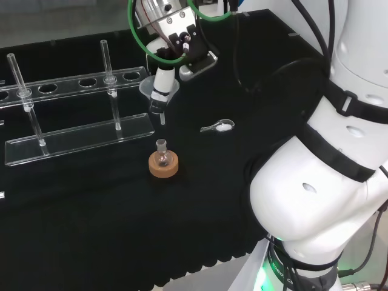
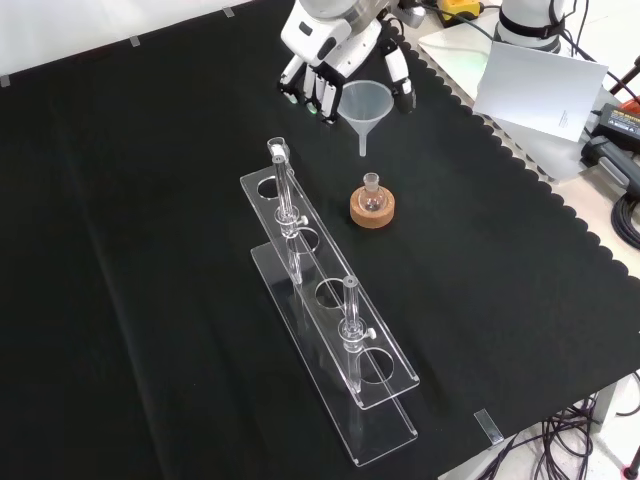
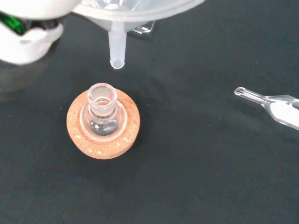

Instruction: Place the funnel on the round-bottom flask.

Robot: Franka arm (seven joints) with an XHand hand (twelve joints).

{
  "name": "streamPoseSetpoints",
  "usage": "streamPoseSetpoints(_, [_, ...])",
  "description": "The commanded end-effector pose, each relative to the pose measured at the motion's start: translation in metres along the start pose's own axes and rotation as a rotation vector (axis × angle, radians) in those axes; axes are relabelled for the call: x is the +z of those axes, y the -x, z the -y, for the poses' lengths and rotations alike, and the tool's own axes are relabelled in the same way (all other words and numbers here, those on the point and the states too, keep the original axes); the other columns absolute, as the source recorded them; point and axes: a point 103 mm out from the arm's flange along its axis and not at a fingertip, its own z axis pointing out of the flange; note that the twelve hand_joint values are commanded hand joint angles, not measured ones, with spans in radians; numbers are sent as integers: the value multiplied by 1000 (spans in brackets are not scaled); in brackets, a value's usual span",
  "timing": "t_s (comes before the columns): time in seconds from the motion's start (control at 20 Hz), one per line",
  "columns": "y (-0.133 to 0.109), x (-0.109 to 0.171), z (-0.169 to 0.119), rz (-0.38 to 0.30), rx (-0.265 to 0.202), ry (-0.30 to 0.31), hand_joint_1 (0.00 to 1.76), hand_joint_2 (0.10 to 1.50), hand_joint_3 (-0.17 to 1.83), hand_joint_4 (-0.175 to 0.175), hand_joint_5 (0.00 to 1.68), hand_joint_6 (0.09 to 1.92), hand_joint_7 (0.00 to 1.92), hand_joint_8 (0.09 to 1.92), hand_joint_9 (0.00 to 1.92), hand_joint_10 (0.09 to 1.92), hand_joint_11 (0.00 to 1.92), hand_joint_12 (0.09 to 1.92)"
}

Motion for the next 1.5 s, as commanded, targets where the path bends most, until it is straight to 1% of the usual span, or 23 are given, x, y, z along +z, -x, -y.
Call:
streamPoseSetpoints(0.05, [2, 7, -3, -20, -43, 6, 959, 499, 702, 118, 994, 611, 1239, 622, 792, 388, 0, 1330])
streamPoseSetpoints(0.15, [4, 11, -4, -36, -34, 2, 959, 499, 703, 118, 994, 610, 1241, 621, 793, 387, 0, 1329])
streamPoseSetpoints(0.3, [4, 15, -7, -43, -28, -7, 958, 500, 705, 118, 996, 609, 1244, 620, 794, 387, 0, 1328])
streamPoseSetpoints(0.5, [1, 20, -11, -52, -34, -13, 958, 501, 708, 119, 998, 607, 1246, 617, 796, 386, 0, 1327])
streamPoseSetpoints(0.65, [-3, 24, -14, -52, -53, -20, 957, 501, 709, 119, 999, 606, 1247, 615, 796, 385, 0, 1327])
streamPoseSetpoints(0.9, [-3, 28, -19, -66, -49, -28, 957, 502, 712, 119, 1001, 604, 1249, 612, 798, 384, 0, 1326])
streamPoseSetpoints(1.3, [-1, 34, -20, -72, -69, -46, 957, 503, 716, 118, 1003, 600, 1252, 607, 800, 382, 0, 1325])
streamPoseSetpoints(1.4, [-1, 35, -20, -71, -64, -47, 957, 504, 717, 118, 1003, 599, 1252, 606, 800, 381, 0, 1325])
streamPoseSetpoints(1.5, [-1, 37, -22, -85, -60, -56, 956, 504, 717, 118, 1004, 598, 1253, 605, 800, 381, 0, 1325])
